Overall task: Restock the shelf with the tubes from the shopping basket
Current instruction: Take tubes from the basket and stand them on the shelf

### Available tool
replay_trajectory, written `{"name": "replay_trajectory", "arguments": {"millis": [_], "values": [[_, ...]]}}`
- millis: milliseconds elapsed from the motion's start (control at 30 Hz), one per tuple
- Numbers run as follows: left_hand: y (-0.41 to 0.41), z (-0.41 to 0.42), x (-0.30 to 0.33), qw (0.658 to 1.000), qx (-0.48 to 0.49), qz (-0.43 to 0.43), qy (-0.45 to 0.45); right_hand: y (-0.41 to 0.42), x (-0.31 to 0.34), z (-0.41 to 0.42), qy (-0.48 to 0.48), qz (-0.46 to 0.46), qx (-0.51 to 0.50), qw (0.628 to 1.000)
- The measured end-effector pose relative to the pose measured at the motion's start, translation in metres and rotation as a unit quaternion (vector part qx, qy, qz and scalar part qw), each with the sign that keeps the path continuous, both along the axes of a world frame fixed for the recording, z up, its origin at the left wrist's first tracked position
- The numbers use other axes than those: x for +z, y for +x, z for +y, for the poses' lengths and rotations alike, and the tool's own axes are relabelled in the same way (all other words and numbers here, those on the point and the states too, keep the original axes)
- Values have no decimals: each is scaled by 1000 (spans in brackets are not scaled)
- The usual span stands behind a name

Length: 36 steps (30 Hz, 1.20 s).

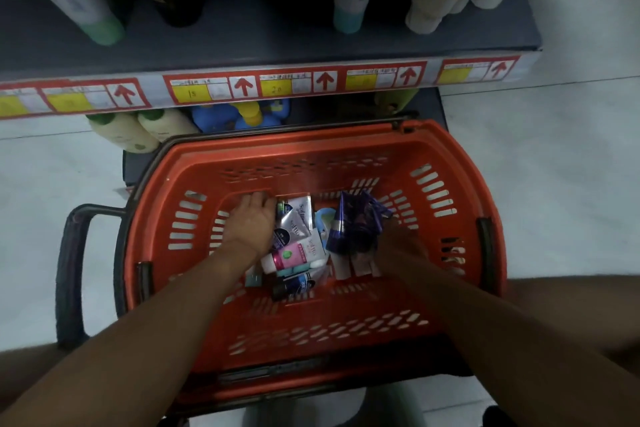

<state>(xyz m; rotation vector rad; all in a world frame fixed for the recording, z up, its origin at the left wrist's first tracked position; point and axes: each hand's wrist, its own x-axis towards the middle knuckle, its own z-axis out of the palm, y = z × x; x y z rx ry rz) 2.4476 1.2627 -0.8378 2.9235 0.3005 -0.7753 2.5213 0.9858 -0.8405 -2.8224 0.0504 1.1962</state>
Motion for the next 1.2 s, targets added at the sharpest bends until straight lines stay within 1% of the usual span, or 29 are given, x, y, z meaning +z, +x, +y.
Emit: {"name": "replay_trajectory", "arguments": {"millis": [67, 133, 200, 300, 400, 467, 533, 600, 667, 733, 933, 1000, 1033, 1100, 1200], "values": [[2, -1, -1, 1000, -9, -1, 28, 0, -6, 2, -4, -14, -18, 1000], [4, -3, -1, 1000, 5, 6, 23, 0, -14, 1, 17, -19, -42, 999], [5, -3, 0, 1000, 21, 8, 11, -1, -18, -1, 44, -12, -68, 997], [8, 1, -2, 1000, 29, 7, 4, 1, -28, -7, 44, 19, -85, 995], [11, 3, -5, 999, 31, 17, 17, 2, -45, -16, 28, 23, -74, 997], [11, 4, -8, 999, 21, 12, 21, 2, -42, -18, 33, 14, -72, 997], [11, 6, -14, 1000, 2, 10, 22, 2, -22, -13, 49, 4, -74, 996], [10, 6, -19, 999, -8, 21, 24, 3, -19, -13, 69, -8, -79, 994], [9, 4, -18, 1000, -2, 23, 21, 3, -22, -15, 73, -16, -85, 994], [7, 3, -15, 1000, 13, 17, 10, 6, -39, -22, 92, -22, -101, 990], [-1, 4, 12, 998, 69, 1, 1, 1, 13, -7, 165, -30, -93, 981], [-3, 4, 26, 996, 88, 2, -13, -1, 20, -6, 193, -46, -38, 979], [-5, 4, 33, 995, 96, 0, -25, -2, 25, -4, 205, -54, -18, 977], [-9, 3, 49, 991, 119, -11, -58, -2, 42, 1, 213, -52, -15, 975], [-16, 1, 71, 978, 166, -37, -117, -3, 65, 7, 199, -58, -47, 977]]}}
